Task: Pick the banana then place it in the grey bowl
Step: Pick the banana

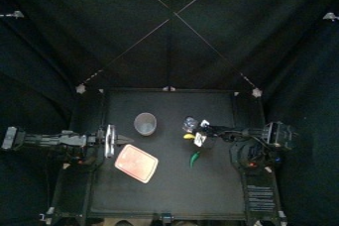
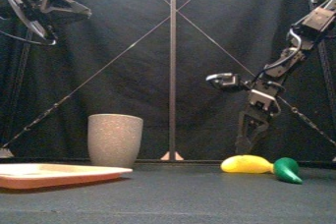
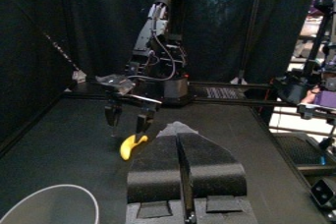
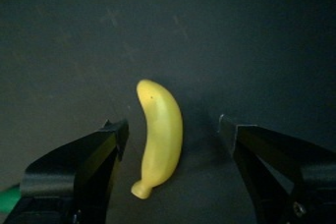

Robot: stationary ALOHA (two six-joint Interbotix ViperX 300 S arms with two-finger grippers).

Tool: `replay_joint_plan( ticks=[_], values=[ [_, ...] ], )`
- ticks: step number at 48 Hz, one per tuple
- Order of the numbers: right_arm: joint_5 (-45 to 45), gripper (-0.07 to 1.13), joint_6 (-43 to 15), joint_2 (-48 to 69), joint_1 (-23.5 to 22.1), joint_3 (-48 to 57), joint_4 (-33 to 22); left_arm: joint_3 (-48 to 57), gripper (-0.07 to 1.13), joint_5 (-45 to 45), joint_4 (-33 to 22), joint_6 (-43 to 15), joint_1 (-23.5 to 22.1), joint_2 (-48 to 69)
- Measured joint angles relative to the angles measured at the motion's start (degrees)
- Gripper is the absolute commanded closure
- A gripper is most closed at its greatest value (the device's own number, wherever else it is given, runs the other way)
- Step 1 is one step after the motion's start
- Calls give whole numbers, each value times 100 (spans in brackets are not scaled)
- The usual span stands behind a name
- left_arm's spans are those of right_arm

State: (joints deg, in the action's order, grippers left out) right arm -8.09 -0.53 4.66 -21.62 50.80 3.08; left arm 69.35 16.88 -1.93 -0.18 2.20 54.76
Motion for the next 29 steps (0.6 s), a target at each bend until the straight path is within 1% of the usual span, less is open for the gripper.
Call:
replay_joint_plan(
  ticks=[9,14,19,23,29],
  values=[
    [-211,2,0,-492,0,-185,-185,35,106,0,0,0,35,0],
    [-246,7,0,-571,-9,-264,-193,53,106,0,0,0,53,0],
    [-272,20,0,-571,0,-316,-185,88,106,0,0,0,79,0],
    [-316,35,0,-571,9,-378,-167,123,106,0,0,0,105,0],
    [-334,51,-9,-545,114,-519,-141,141,106,0,0,0,114,0]
  ],
)
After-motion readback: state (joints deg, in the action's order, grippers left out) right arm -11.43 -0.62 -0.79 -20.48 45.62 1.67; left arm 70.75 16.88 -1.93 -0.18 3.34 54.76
